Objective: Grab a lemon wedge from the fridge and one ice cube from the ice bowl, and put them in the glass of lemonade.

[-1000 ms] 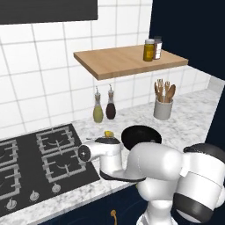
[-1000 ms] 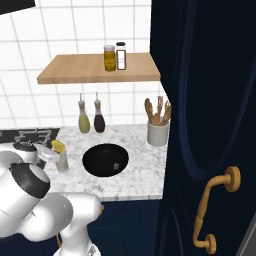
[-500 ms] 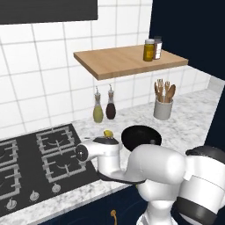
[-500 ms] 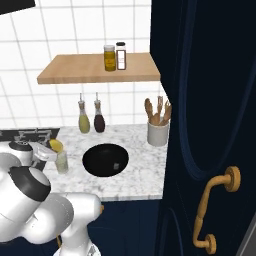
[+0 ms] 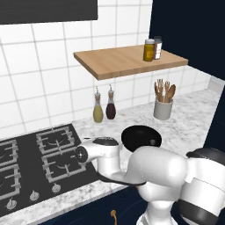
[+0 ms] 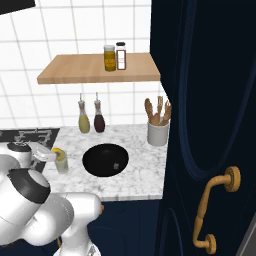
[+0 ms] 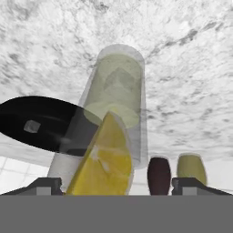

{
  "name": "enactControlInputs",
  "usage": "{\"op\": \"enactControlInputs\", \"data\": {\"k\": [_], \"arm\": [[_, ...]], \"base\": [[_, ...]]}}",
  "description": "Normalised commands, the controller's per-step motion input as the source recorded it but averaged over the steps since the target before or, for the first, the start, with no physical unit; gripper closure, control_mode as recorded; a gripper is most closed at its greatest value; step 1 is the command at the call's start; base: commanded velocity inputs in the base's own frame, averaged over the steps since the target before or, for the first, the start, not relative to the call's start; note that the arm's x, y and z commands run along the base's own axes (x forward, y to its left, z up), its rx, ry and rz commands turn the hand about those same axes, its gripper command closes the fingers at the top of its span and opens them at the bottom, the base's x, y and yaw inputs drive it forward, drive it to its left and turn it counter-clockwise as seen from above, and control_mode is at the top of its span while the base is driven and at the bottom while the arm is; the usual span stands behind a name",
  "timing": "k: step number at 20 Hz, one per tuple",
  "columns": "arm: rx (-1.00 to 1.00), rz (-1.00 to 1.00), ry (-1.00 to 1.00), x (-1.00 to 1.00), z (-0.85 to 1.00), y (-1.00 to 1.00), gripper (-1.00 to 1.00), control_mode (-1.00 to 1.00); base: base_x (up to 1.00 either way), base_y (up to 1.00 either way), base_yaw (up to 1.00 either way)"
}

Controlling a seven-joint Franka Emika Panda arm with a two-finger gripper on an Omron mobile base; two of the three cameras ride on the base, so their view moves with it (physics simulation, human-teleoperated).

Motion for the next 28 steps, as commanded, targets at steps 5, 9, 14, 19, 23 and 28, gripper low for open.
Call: {"op": "enactControlInputs", "data": {"k": [5,9,14,19,23,28], "arm": [[0.00,0.00,-0.14,-0.32,0.60,0.00,-1.00,-1.00],[0.00,0.00,-0.22,-0.58,0.91,0.01,-1.00,-1.00],[0.10,0.00,-0.09,-0.74,0.62,0.24,-1.00,-1.00],[0.42,-0.02,-0.55,-1.00,0.63,0.15,-1.00,-1.00],[0.52,-0.09,-0.45,-0.72,0.21,0.01,-1.00,-1.00],[0.42,-0.12,-0.45,-0.28,0.27,0.01,-1.00,-1.00]], "base": [[0.00,0.00,0.00],[0.00,0.00,0.00],[0.00,0.00,0.00],[0.00,0.00,0.00],[0.00,0.00,0.00],[0.00,0.00,0.00]]}}
